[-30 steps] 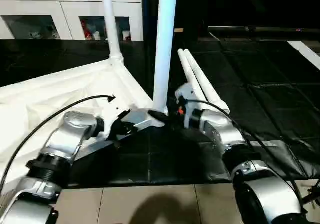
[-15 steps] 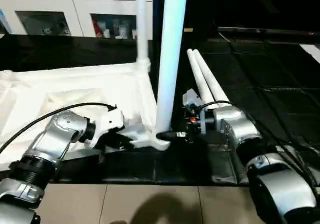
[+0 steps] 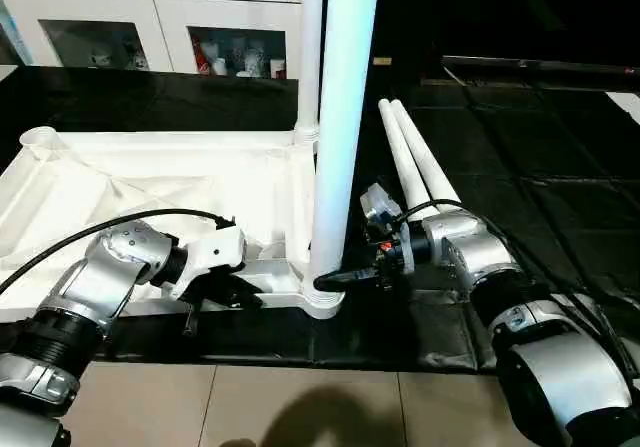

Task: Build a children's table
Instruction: Rotate leg to tighten

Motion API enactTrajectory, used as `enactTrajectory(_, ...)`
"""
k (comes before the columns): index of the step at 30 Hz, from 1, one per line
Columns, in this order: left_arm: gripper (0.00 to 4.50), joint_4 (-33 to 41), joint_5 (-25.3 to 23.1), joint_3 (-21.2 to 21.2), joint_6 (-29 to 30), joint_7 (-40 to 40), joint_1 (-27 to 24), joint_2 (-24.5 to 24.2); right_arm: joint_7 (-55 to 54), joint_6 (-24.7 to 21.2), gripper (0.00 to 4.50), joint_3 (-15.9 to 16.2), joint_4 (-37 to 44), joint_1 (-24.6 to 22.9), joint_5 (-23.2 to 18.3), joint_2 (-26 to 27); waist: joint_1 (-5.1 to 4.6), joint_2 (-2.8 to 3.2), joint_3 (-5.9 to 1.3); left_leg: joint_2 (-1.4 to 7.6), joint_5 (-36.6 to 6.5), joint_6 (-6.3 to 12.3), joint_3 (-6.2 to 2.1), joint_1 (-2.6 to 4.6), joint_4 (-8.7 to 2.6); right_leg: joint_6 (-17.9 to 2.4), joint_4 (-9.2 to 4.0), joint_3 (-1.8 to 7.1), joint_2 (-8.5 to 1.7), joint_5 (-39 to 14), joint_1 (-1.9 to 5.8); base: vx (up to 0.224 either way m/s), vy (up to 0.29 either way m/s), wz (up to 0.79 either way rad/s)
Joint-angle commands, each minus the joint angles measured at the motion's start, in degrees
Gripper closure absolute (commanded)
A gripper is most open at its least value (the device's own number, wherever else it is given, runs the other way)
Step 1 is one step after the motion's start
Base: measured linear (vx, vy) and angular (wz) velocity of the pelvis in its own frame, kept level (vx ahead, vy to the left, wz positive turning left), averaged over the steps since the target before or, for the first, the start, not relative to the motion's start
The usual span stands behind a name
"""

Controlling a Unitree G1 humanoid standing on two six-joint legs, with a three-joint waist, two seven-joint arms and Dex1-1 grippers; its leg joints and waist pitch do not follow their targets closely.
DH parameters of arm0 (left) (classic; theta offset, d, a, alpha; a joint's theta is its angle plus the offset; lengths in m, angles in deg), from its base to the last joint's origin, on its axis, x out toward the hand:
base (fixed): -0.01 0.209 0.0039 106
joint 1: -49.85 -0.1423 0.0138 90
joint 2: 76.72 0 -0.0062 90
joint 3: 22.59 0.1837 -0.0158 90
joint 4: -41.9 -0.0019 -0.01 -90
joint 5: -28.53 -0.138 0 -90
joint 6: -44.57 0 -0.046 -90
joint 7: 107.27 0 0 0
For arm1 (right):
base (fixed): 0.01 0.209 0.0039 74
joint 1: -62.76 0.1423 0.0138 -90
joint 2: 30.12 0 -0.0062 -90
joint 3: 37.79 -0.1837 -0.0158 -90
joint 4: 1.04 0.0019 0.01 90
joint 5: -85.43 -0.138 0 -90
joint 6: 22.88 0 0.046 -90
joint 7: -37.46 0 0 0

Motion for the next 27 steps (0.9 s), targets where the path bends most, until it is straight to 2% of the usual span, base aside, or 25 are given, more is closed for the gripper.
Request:
enactTrajectory(1, 4.5, -0.18, -0.91, 1.15, -0.94, -1.2, 0.94, 0.25, 1.25, -0.36, 1.35, 0.32, 0.01, 1.25, -0.7, -0.53, -0.35, 0.34, -4.0, -0.03, -6.21, 2.87, 0.94, -0.05, -3.52, -12.0, -3.79, 3.36, -4.41, -5.83, 3.65, 0.0, 0.0, 0.0)
enactTrajectory(6, 4.5, -0.78, -0.8, 1.14, -1.28, -0.94, 1.07, 0.32, 1.57, -0.79, 1.9, 0.4, 0.29, 1.09, -0.75, -0.21, -0.36, 0.29, -3.96, -0.06, -6.55, 2.77, 0.95, -0.06, -3.51, -11.57, -3.91, 3.38, -4.41, -7.01, 3.65, 0.0, 0.0, 0.0)
enactTrajectory(10, 4.5, -1.45, -0.63, 0.98, -1.22, -0.74, 1.2, 0.44, 1.88, -1.04, 2.01, 0.26, 0.45, 0.92, -0.77, 0.08, -0.34, 0.27, -3.96, -0.05, -6.61, 2.64, 0.95, -0.03, -3.49, -11.34, -3.93, 3.37, -4.39, -7.55, 3.58, 0.0, 0.0, 0.0)
enactTrajectory(13, 4.5, -1.98, -0.61, 0.51, -0.39, 0.33, 1.34, 0.74, 1.84, -1.2, 2.27, -0.07, 0.62, 0.6, -1.13, 0.41, -0.32, 0.31, -3.94, -0.01, -6.97, 2.51, 0.93, -0.01, -3.54, -11.37, -3.97, 3.38, -4.45, -8.14, 3.57, 0.0, 0.0, 0.0)
enactTrajectory(16, 4.5, -2.96, -0.86, -0.48, 1.47, 3.5, 1.79, 1.71, 0.05, -1.71, 2.36, -0.9, 1.28, -0.2, -1.86, 1.07, -0.41, 0.21, -3.85, -0.07, -7.17, 2.42, 1.0, 0.01, -3.54, -11.15, -4.05, 3.41, -4.35, -8.74, 3.5, 0.0, 0.0, 0.0)
enactTrajectory(19, 4.5, -4.18, -0.49, -2.93, 5.87, 10.01, 3.28, 4.42, -9.49, -1.61, 2.4, -2.09, 1.44, -1.39, -0.99, 2.85, -0.38, 0.09, -3.6, -0.09, -7.87, 1.56, 1.03, 0.16, -3.71, -10.18, -4.46, 3.5, -4.44, -12.03, 3.41, 0.0, 0.0, 0.0)
enactTrajectory(20, 4.5, -4.37, -0.5, -3.97, 8.76, 13.35, 4.2, 5.81, -15.67, -1.85, 2.4, -2.55, 1.04, -1.71, -0.12, 4.02, -0.46, -0.02, -3.5, -0.3, -8.38, 0.93, 1.01, 0.25, -3.68, -9.37, -4.66, 3.49, -4.41, -13.81, 3.31, 0.0, 0.0, 0.0)
enactTrajectory(22, 4.5, -4.35, -0.51, -4.57, 10.87, 15.47, 4.8, 6.77, -20.12, -2.14, 2.44, -2.92, 0.7, -1.86, 0.42, 4.92, -0.66, -0.08, -3.47, -0.42, -8.83, 0.26, 0.84, 0.14, -3.85, -8.12, -4.93, 3.39, -4.61, -17.12, 3.51, 0.0, 0.0, 0.0)
enactTrajectory(23, 4.5, -4.26, -0.48, -4.99, 12.14, 16.96, 5.17, 7.48, -23.37, -2.3, 2.45, -3.24, 0.44, -1.96, 0.75, 5.6, -0.94, -0.04, -3.57, -0.43, -8.26, -0.05, 0.77, 0.02, -3.88, -7.7, -4.91, 3.42, -4.57, -16.98, 3.62, 0.0, 0.0, 0.0)
enactTrajectory(25, 4.5, -3.91, -0.43, -6.28, 16.48, 21.93, 6.68, 10.39, -30.89, -3.39, 2.49, -4.15, -0.29, -1.72, 0.98, 8.14, -1.42, -0.03, -3.62, -0.54, -7.65, -0.03, 0.77, 0.02, -3.76, -8.32, -4.76, 3.44, -4.47, -14.68, 3.56, 0.0, 0.0, 0.0)
enactTrajectory(26, 4.5, -3.6, -0.41, -6.61, 17.98, 23.29, 7.03, 11.27, -33.02, -3.73, 2.49, -4.41, -0.4, -1.68, 1.01, 8.98, -1.76, 0.09, -3.62, -0.67, -7.37, 0.03, 0.73, -0.22, -3.74, -8.58, -4.67, 3.41, -4.45, -13.84, 3.78, 0.0, 0.0, 0.0)
enactTrajectory(27, 4.5, -3.6, -0.41, -6.61, 17.98, 23.29, 7.03, 11.27, -33.02, -3.73, 2.5, -4.41, -0.4, -1.68, 1.01, 8.98, -1.84, 0.01, -3.7, -0.73, -7.21, 0.14, 0.84, -0.14, -3.66, -8.54, -4.76, 3.43, -4.38, -13.59, 3.74, 0.0, 0.0, 0.0)
